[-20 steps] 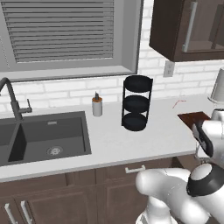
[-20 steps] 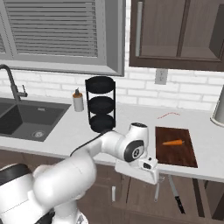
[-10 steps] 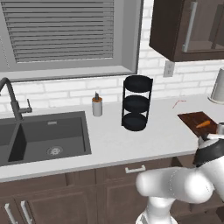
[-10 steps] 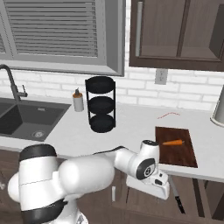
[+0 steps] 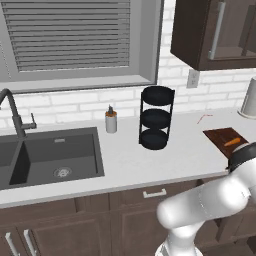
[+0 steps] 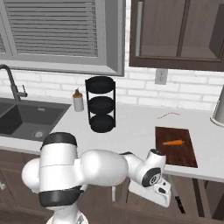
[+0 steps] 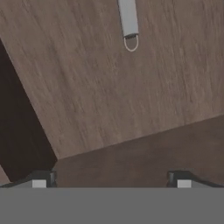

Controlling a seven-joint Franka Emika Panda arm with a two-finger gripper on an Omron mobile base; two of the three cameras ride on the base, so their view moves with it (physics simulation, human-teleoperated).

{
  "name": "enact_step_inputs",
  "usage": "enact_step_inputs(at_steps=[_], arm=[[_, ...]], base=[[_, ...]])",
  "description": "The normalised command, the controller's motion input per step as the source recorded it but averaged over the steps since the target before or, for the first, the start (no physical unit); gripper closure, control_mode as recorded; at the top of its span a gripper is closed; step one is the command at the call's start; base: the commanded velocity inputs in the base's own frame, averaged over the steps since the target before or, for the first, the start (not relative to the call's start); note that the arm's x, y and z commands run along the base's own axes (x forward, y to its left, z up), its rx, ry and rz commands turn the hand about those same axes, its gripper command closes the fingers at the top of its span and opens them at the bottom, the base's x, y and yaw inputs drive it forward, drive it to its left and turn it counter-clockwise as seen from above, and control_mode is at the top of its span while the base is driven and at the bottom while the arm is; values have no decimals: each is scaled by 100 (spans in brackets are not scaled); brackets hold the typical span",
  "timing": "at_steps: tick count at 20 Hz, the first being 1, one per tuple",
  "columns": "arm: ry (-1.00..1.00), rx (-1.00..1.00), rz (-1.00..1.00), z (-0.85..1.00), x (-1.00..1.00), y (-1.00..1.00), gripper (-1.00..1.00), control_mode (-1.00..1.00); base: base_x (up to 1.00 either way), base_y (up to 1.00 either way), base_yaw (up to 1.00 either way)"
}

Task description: Place the appropriate cutting tool for cutting the carrot skin on the cutting board.

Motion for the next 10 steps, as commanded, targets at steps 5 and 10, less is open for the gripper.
enact_step_inputs(at_steps=[5,10], arm=[[5,0,0,-22,-13,0,-100,-100],[14,0,0,-1,-55,5,-100,-100]], base=[[0,0,0],[0,0,0]])
